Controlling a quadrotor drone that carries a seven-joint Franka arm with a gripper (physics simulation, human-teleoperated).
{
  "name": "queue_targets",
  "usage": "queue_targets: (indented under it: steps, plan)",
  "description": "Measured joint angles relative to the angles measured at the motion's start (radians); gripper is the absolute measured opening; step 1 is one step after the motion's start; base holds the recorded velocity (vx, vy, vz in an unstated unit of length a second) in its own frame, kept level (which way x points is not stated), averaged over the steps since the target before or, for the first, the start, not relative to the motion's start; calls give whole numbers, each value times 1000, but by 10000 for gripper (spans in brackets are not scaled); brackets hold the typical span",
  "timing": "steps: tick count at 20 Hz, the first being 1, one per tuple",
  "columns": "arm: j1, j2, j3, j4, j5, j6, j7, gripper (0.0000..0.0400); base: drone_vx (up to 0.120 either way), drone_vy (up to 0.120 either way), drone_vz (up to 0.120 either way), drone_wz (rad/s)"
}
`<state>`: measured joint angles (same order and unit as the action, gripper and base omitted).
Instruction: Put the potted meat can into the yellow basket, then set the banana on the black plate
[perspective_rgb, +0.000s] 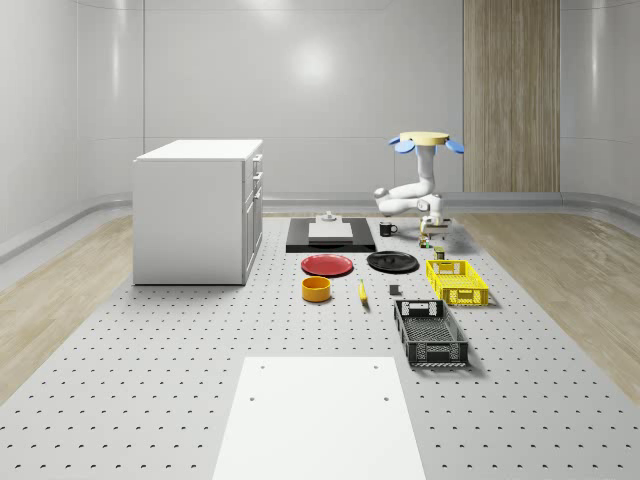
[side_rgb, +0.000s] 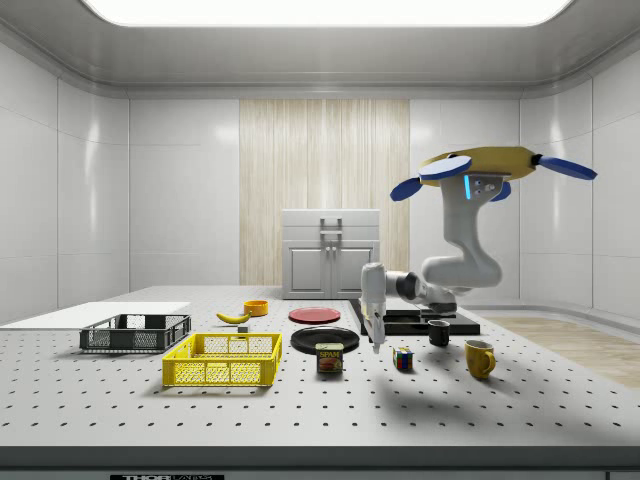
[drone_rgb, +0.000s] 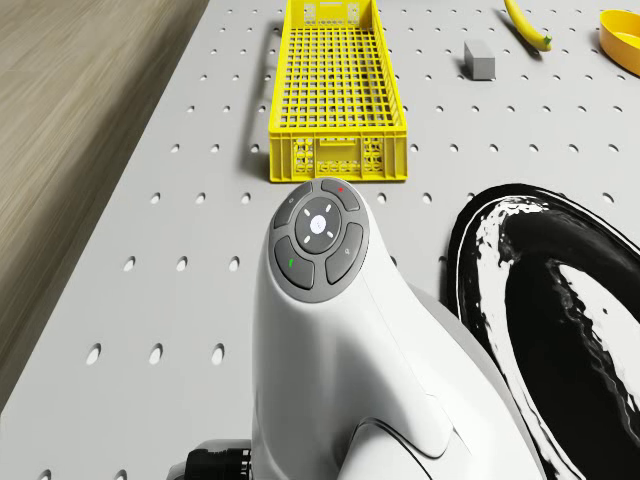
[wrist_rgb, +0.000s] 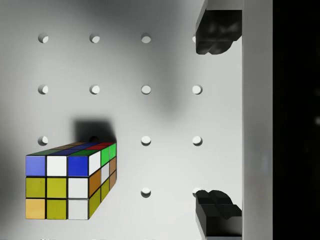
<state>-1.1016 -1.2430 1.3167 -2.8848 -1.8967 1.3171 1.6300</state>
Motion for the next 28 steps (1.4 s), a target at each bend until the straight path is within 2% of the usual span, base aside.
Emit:
queue_targets:
  steps: [12,17,25,28]
  plan:
    - [-14,-49,12,3,24,45,13,400,120,0,0,0]
    - [-19,-68,17,4,33,63,18,400,120,-96,0,0]
    - [-27,-96,23,6,46,89,24,400,120,0,0,0]
    - [-29,-106,25,6,50,98,27,400,13,0,0,0]
